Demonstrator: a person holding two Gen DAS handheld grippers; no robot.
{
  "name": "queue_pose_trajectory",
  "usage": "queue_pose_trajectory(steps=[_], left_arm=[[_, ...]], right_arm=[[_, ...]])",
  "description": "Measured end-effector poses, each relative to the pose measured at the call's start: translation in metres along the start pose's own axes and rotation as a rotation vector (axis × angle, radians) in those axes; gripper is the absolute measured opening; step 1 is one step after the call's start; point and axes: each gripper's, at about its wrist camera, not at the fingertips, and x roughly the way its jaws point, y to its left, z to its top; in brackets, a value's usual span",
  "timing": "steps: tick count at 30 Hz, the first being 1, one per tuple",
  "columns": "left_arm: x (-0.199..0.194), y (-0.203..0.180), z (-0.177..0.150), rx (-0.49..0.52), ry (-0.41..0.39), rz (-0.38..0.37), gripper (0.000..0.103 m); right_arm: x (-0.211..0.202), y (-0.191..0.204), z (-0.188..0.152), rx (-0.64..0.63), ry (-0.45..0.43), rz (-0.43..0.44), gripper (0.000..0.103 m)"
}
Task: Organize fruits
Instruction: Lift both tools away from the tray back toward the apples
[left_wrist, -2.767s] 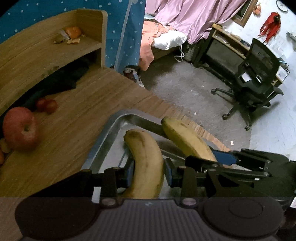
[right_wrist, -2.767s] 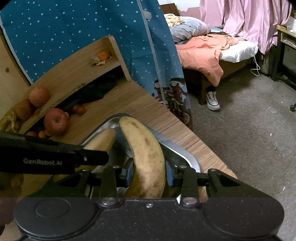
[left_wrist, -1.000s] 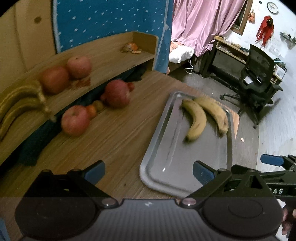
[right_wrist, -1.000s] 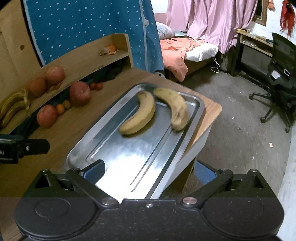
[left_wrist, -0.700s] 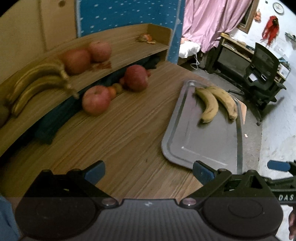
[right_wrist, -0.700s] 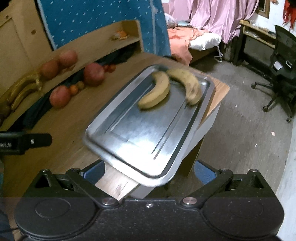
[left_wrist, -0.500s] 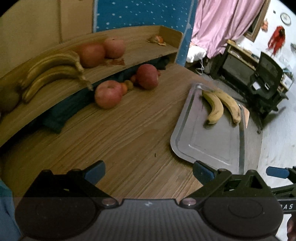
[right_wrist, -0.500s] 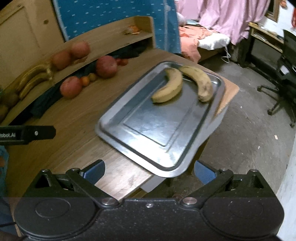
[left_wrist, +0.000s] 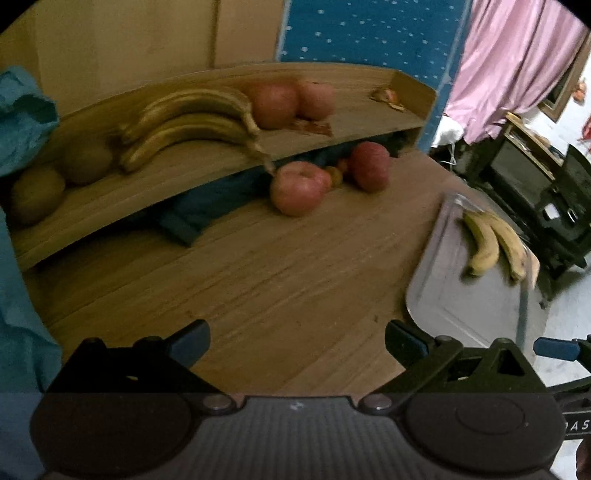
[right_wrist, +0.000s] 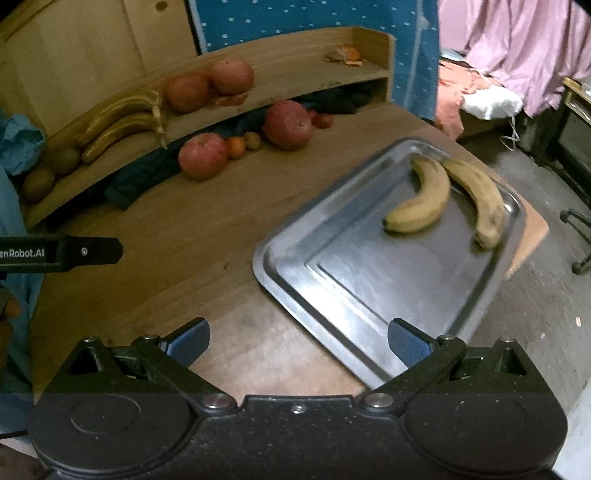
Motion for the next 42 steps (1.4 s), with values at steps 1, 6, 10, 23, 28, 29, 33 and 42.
queue_pose_trajectory(steps=[1, 6, 10, 23, 28, 29, 33, 42], left_arm=[[0.001, 0.001, 0.002, -0.006, 0.001, 0.011, 0.103], [0.011, 0.004, 0.009, -0.053, 0.014, 0.062, 0.103], [0.02, 0.004, 0.015, -0.09, 0.025, 0.082, 0.103], [0.056, -0.019, 0.057, -0.122, 0.03, 0.137, 0.103], [0.075, -0.026, 0.075, -0.147, 0.041, 0.161, 0.103], [0.079, -0.027, 0.079, -0.15, 0.042, 0.164, 0.103], [0.093, -0.031, 0.093, -0.164, 0.042, 0.174, 0.103], [0.131, -0.031, 0.117, -0.222, 0.048, 0.2, 0.103]], right_arm=[[0.003, 0.001, 0.004, -0.009, 0.004, 0.009, 0.102], [0.017, 0.002, 0.021, -0.078, 0.014, 0.049, 0.102], [0.026, -0.004, 0.034, -0.104, 0.018, 0.071, 0.102], [0.056, -0.021, 0.08, -0.207, -0.058, 0.163, 0.102], [0.074, -0.027, 0.096, -0.25, -0.073, 0.151, 0.102], [0.079, -0.03, 0.1, -0.256, -0.076, 0.149, 0.102], [0.099, -0.034, 0.117, -0.298, -0.083, 0.137, 0.102], [0.143, -0.032, 0.161, -0.445, -0.095, 0.145, 0.102]])
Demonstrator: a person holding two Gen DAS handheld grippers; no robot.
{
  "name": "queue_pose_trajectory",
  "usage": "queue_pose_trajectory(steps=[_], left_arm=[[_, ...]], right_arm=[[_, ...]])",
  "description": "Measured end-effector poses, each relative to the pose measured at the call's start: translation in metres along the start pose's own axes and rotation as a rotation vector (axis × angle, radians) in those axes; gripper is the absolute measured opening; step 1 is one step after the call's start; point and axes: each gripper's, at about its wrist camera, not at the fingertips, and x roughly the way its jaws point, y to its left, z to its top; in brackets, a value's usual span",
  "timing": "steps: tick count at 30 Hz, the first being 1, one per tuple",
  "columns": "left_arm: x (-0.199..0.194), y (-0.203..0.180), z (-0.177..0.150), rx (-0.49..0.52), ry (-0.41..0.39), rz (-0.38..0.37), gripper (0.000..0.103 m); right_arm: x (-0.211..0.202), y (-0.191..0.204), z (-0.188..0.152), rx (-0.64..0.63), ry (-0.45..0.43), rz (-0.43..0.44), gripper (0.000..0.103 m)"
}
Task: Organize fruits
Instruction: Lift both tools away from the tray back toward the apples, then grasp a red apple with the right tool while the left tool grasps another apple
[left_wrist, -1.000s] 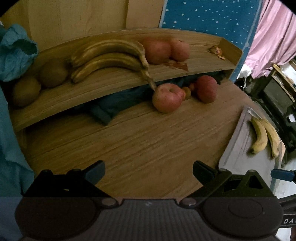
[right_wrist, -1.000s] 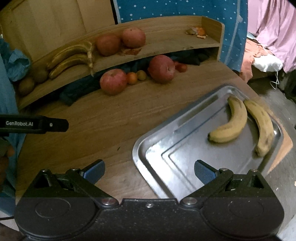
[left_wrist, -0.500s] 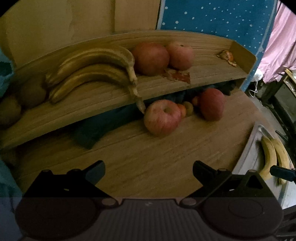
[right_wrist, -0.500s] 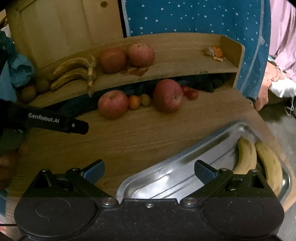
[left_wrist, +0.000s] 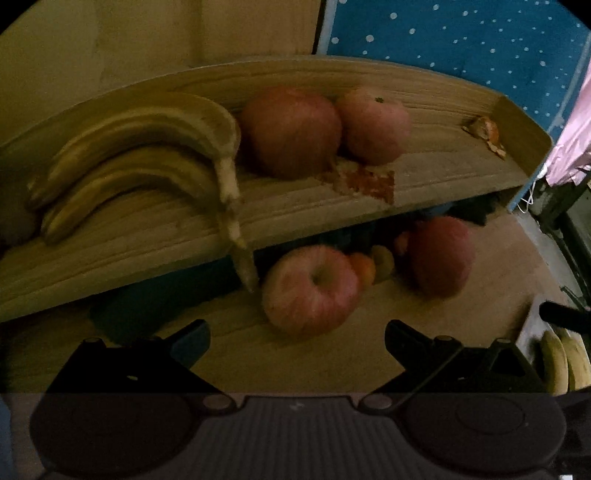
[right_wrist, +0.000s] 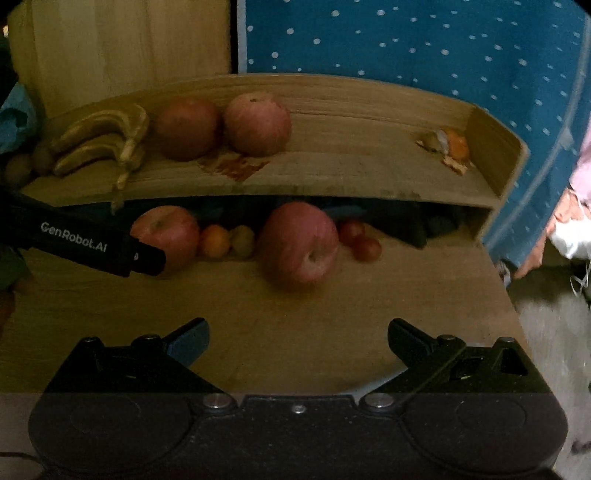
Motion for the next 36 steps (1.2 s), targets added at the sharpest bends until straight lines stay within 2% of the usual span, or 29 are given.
queue_pose_trajectory(steps=[8, 14, 21, 32, 36], left_arm=[[0.021, -0.01, 0.012, -0.018, 0.015, 0.026, 0.103], [0.035, -0.014, 0.015, -0.028, 0.034, 0.034, 0.103], [0.046, -0.014, 0.02, -0.046, 0.029, 0.04, 0.102], [0.054, -0.014, 0.023, -0.072, 0.023, 0.022, 0.088], [0.06, -0.015, 0.024, -0.073, 0.03, 0.012, 0.085]], right_arm=[[0.04, 0.002, 0.02, -0.13, -0.02, 0.004, 0.102], [0.052, -0.003, 0.025, -0.128, -0.02, 0.043, 0.099], [0.067, -0.005, 0.03, -0.121, -0.02, 0.077, 0.091], [0.081, -0.006, 0.036, -0.113, -0.02, 0.11, 0.081], [0.084, -0.009, 0.038, -0.102, -0.017, 0.115, 0.074]])
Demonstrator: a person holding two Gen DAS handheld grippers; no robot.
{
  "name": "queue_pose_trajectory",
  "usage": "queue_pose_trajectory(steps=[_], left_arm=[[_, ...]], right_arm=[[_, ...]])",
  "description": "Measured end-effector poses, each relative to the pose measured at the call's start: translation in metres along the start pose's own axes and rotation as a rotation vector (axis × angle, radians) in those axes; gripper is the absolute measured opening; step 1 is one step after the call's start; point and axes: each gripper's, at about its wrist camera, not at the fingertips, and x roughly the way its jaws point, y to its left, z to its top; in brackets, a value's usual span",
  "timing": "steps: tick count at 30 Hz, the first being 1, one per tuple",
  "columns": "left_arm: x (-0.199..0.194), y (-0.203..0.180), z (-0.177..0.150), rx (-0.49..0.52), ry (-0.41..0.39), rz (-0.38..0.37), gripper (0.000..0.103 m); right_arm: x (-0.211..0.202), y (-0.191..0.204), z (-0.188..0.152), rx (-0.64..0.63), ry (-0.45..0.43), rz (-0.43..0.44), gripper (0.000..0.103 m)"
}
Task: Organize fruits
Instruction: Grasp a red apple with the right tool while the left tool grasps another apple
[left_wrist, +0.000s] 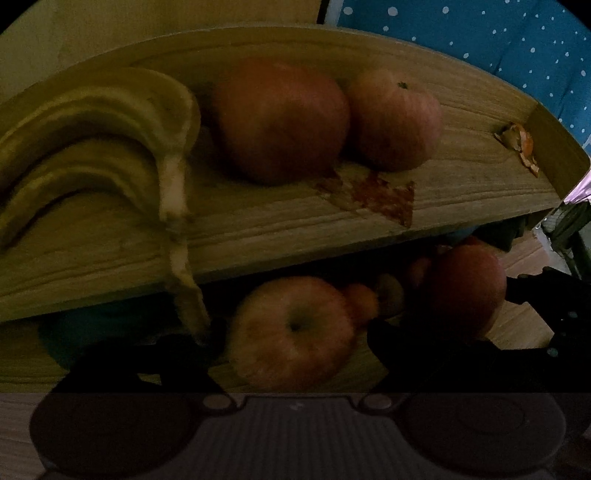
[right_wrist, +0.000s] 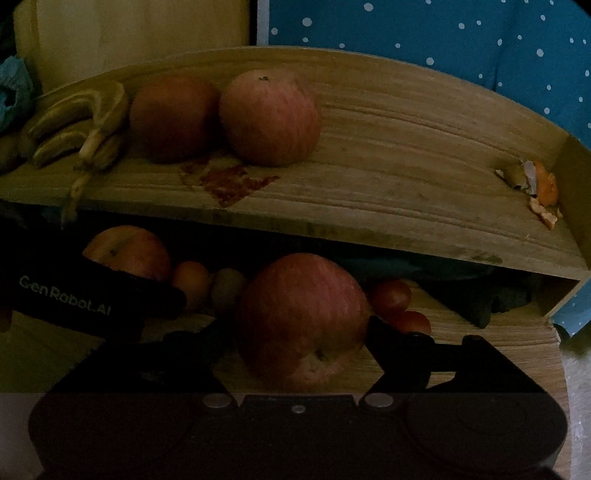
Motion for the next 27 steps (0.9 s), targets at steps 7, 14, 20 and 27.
queue_pose_trajectory(steps=[7, 14, 20, 27], left_arm=[[0.001, 0.0, 0.0, -0.001, -0.003, -0.002, 0.084], [-0.002, 0.003, -0.007, -0.009, -0.007, -0.003, 0.073], [-0.003, 0.003, -0.015, 0.0, 0.001, -0.016, 0.073], [-0.012, 0.001, -0.032, 0.026, 0.024, -0.036, 0.073]], right_arm=[[0.004, -0.006, 0.0, 0.028, -0.005, 0.012, 0.07], [-0.005, -0.01, -0.009, 0.059, -0.011, 0.032, 0.07], [-0.015, -0.003, -0.017, 0.077, 0.003, 0.049, 0.07], [-0.03, 0.008, -0.035, 0.104, 0.021, 0.061, 0.07]])
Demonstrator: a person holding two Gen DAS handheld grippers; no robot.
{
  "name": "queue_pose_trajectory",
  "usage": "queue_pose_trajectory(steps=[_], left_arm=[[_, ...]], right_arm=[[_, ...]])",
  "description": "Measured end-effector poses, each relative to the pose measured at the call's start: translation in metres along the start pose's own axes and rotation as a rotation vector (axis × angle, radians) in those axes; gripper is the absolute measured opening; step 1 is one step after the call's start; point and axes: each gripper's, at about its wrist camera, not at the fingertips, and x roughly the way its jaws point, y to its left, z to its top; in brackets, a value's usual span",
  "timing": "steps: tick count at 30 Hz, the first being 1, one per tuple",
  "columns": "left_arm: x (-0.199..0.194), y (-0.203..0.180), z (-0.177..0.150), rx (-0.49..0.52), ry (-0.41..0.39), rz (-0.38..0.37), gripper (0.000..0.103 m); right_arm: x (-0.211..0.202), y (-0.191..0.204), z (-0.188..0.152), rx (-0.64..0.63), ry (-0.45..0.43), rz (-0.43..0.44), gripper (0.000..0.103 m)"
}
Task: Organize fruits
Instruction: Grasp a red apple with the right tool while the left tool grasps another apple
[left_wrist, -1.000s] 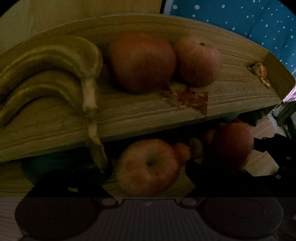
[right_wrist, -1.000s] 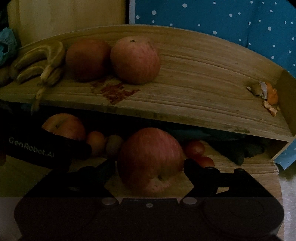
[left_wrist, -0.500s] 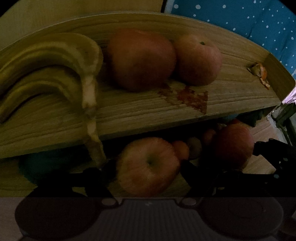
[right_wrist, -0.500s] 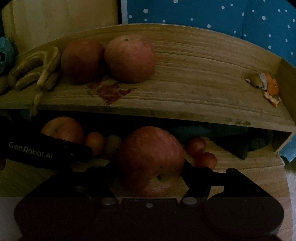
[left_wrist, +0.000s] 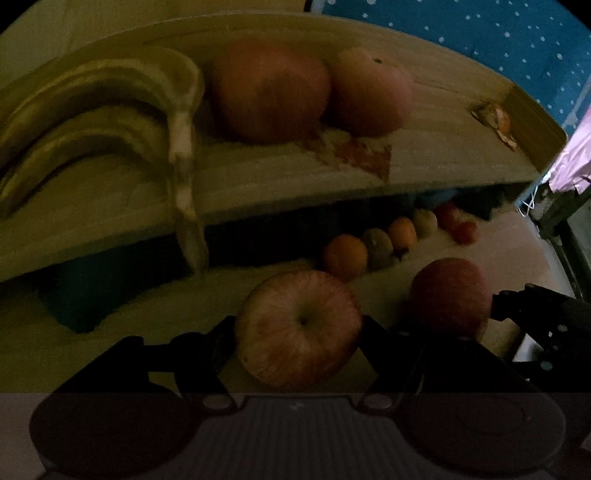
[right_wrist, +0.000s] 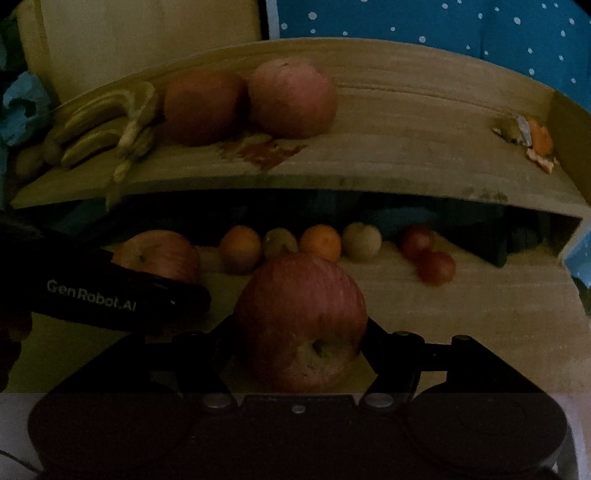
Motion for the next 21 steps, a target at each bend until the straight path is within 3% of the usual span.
queue_pose_trajectory(steps=[16, 21], left_arm=[[-0.03, 0.018, -0.042, 0.029, 0.058, -0.026, 0.074], [-0.046, 0.04, -0.055, 0.02, 0.066, -0.016, 0.074]], right_arm=[[-0.017, 0.045, -0.034, 0.046, -0.002, 0.018, 0.07], [-0.027, 0.057, -0.045, 0.068, -0.007, 0.016, 0.07]])
